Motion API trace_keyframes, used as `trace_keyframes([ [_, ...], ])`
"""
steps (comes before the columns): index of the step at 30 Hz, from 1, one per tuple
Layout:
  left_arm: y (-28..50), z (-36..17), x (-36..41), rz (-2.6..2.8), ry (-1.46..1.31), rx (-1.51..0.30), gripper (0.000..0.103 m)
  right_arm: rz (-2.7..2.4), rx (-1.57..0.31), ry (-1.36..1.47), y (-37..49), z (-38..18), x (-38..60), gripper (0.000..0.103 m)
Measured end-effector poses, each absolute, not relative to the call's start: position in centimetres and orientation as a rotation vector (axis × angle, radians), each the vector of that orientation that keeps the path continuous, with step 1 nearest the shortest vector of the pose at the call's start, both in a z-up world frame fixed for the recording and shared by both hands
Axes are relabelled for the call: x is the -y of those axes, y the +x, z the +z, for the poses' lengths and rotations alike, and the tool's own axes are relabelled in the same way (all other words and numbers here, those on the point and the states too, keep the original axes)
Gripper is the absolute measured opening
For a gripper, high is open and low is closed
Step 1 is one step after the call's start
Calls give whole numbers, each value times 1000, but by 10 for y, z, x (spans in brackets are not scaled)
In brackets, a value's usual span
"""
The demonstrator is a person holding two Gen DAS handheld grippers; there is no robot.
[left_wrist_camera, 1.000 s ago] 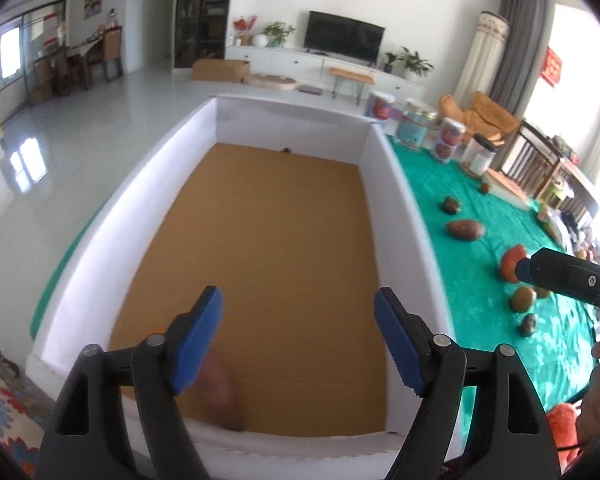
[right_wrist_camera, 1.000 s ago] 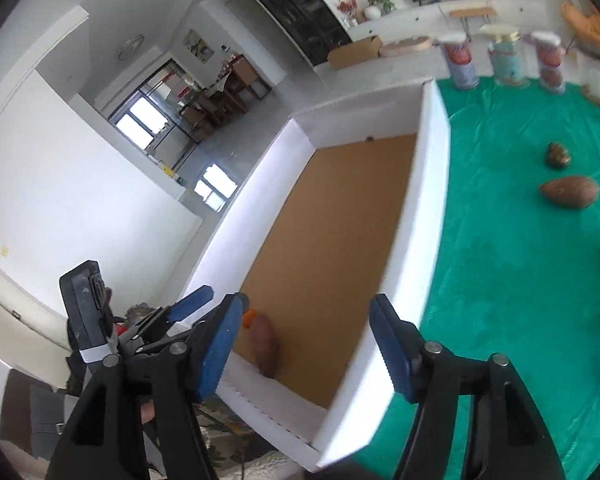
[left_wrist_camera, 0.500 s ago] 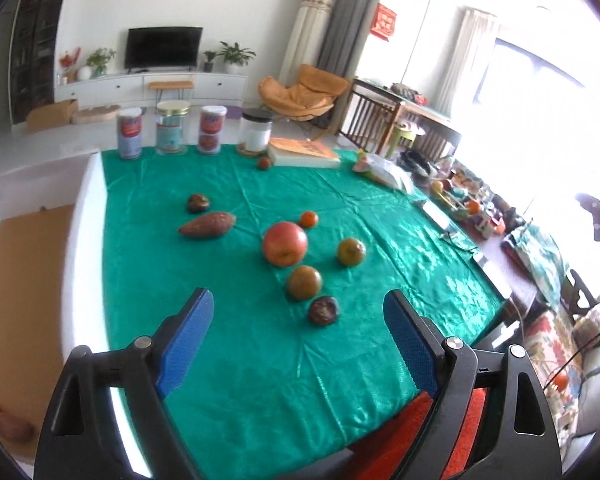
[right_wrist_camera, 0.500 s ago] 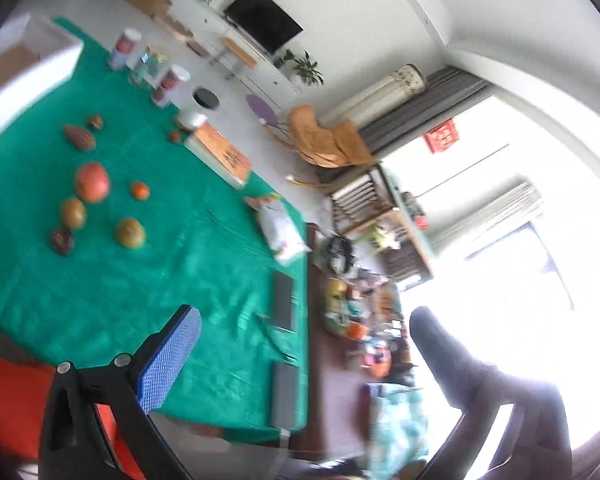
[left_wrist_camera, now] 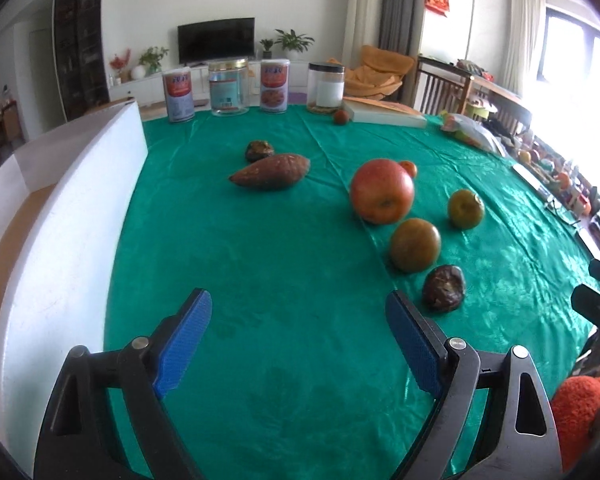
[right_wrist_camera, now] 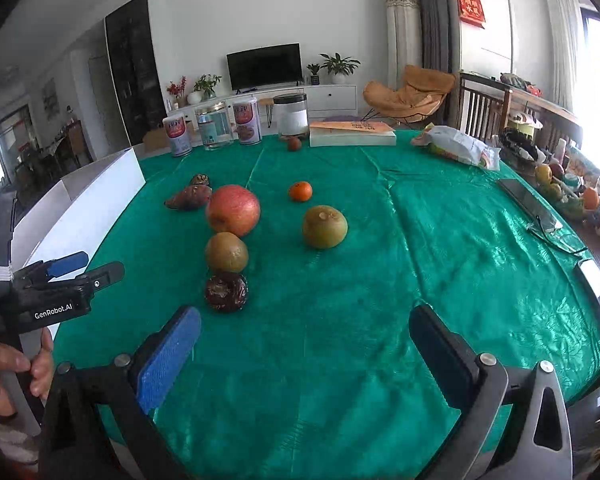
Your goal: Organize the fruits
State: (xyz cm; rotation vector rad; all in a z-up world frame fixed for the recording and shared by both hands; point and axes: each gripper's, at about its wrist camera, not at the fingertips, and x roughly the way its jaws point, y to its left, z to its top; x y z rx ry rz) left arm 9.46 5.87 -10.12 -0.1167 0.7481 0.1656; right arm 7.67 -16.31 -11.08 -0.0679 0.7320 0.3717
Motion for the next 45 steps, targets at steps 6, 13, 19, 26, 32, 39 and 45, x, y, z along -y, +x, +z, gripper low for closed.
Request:
trace_keyframes([
  [6,114,-135,-60,152,-101,-799,90,339,-805,64,95,-123,181,103],
  [13,118,-142,-56,139,-91,-825,90,303,-802,118,95,-125,193,103],
  [19,123,-149,-66,160,-142,-868,90,265,-821,54,96,-126,183,103],
  [26,130,-153,-58,168,-84,-897,94,255,-819,22,94,-127,179,103],
  [32,130,-153,-58,169,-84,-897,95,257,-816,35,94,-125,180,103],
  [39,130,-153,-58,169,-84,-897,95,258,-806,40,93,-124,181,103],
  [45,130,-153,-58,169,-84,-897,96,256,-795,40,91,-123,182,103],
])
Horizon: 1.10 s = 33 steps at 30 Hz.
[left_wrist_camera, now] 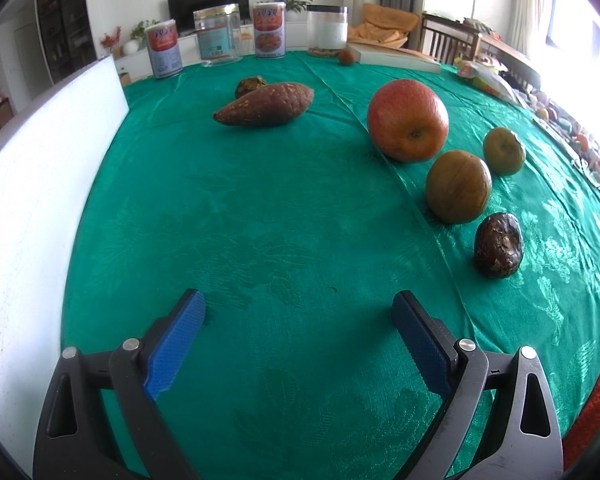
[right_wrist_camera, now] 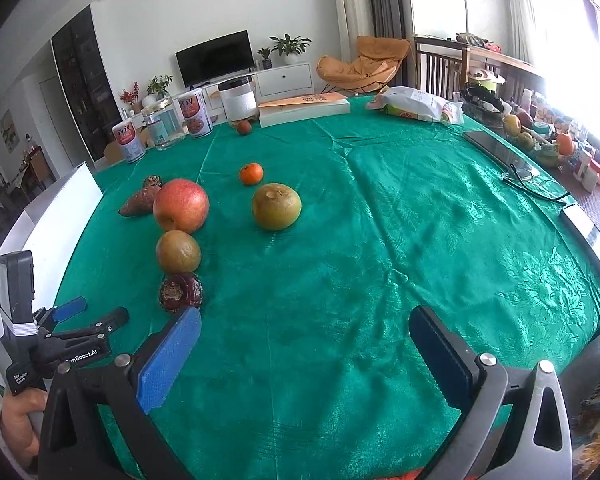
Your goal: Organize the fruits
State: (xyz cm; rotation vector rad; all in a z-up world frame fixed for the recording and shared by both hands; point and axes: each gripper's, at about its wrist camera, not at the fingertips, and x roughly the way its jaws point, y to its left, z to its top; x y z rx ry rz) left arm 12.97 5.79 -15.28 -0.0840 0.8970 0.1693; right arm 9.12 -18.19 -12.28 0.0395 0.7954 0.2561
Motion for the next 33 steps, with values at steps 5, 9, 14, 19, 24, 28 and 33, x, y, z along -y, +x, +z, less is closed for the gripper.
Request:
trace_keyframes([
  [5,130,-153,-58,170,-84,-897,96,255,-783,31,90,-121,181,103],
  [9,130,-153,-58,170,-84,-897,96,256,-772,35,88,-120,182,103],
  [14,130,-153,-58,170,-84,-897,96,258,-761,43,87,-118,184,103],
  [19,129,-153,-58,170,-84,-897,96,258,-750,47,85,-117,185,103],
  [24,129,-153,-58,170,-84,-897,96,259,-744,48,85,-116,185,103],
  [28,129,-153,-58,170,-83,-897,96,258,-738,49,84,-116,185,103],
  [33,129,-153,-58,170,-84,-897,96,259,-736,50,84,-116,185,103],
])
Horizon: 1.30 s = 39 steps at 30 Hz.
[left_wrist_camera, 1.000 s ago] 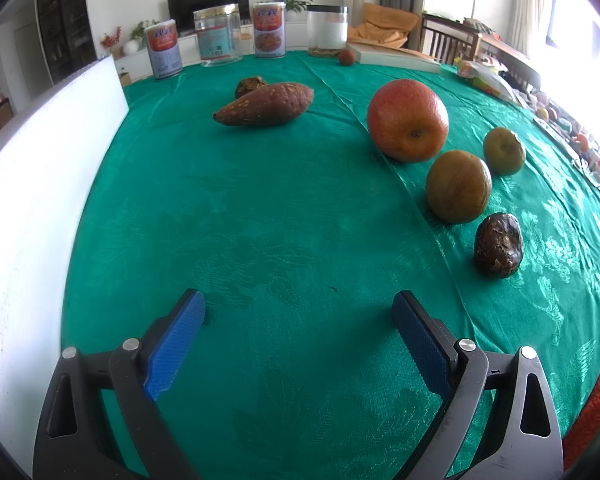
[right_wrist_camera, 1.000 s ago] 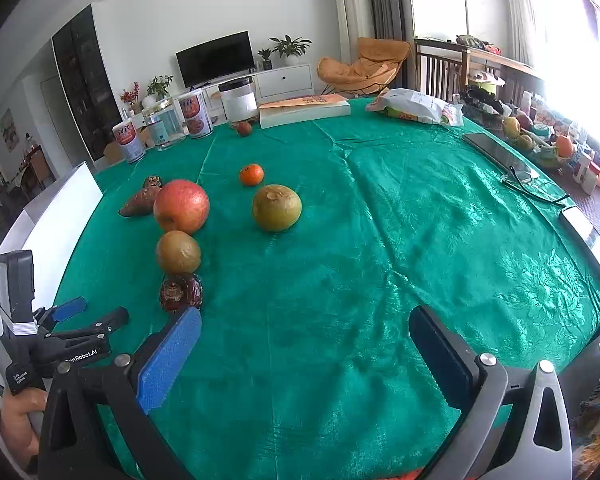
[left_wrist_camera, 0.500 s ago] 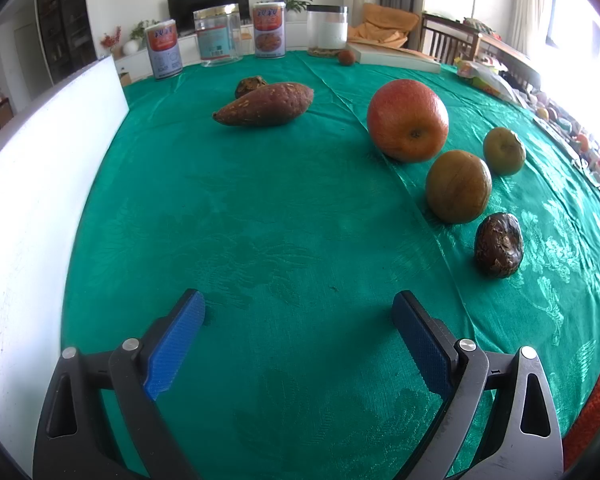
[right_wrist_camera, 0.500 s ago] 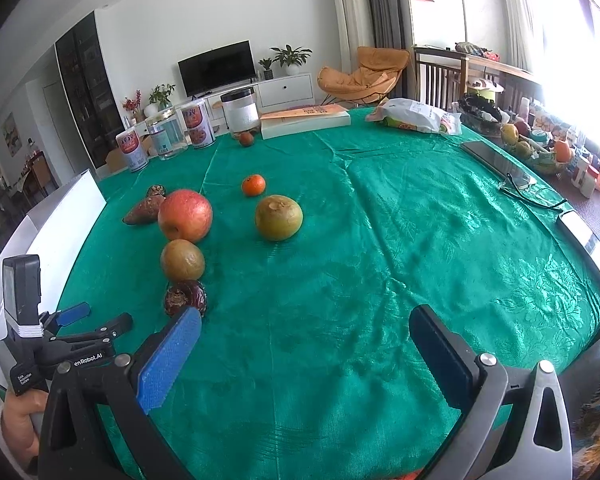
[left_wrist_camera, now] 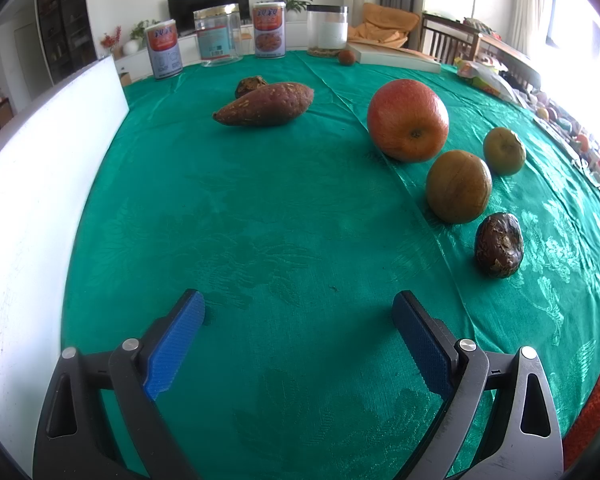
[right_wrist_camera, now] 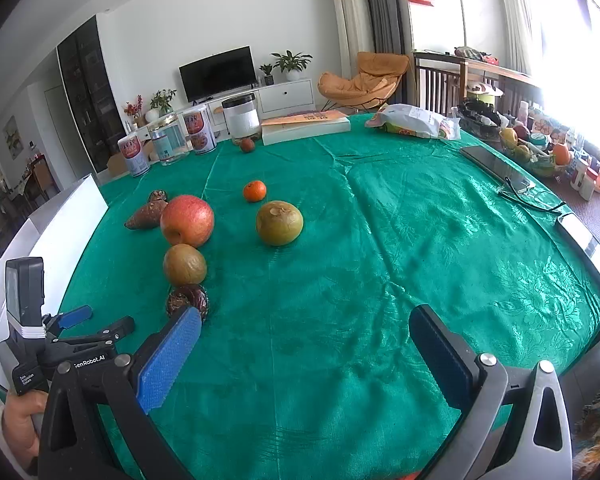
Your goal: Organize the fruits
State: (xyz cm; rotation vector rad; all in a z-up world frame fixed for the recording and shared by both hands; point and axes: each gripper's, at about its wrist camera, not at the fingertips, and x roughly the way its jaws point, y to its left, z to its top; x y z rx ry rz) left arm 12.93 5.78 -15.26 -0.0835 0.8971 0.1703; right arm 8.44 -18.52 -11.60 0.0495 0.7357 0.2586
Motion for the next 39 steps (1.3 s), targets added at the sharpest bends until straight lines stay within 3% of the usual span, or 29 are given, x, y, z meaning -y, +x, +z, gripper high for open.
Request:
trace_keyframes([
  [39,129,-153,-58,170,-86,-897,96,275,-712,59,82,-114,187,103],
])
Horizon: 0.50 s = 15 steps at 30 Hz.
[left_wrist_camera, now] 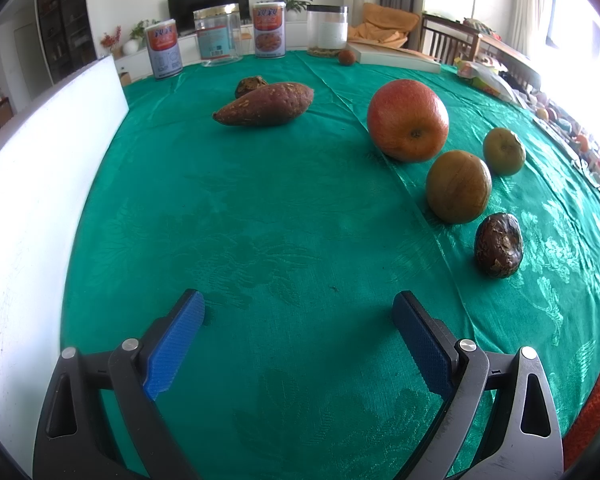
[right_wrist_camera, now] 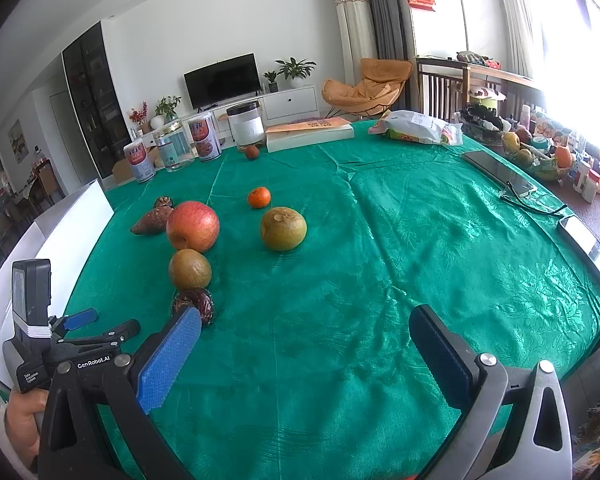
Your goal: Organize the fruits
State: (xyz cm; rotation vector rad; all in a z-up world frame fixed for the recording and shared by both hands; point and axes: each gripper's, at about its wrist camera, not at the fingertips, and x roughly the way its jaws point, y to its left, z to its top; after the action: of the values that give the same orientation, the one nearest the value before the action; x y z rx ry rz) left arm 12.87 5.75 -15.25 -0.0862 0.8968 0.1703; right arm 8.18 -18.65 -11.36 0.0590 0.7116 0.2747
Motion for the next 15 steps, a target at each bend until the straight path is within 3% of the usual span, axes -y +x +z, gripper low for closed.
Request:
trace_keyframes([
  [15,120,-147,-70,33,-209,-854,96,281,-710,71,83,-114,189,103],
])
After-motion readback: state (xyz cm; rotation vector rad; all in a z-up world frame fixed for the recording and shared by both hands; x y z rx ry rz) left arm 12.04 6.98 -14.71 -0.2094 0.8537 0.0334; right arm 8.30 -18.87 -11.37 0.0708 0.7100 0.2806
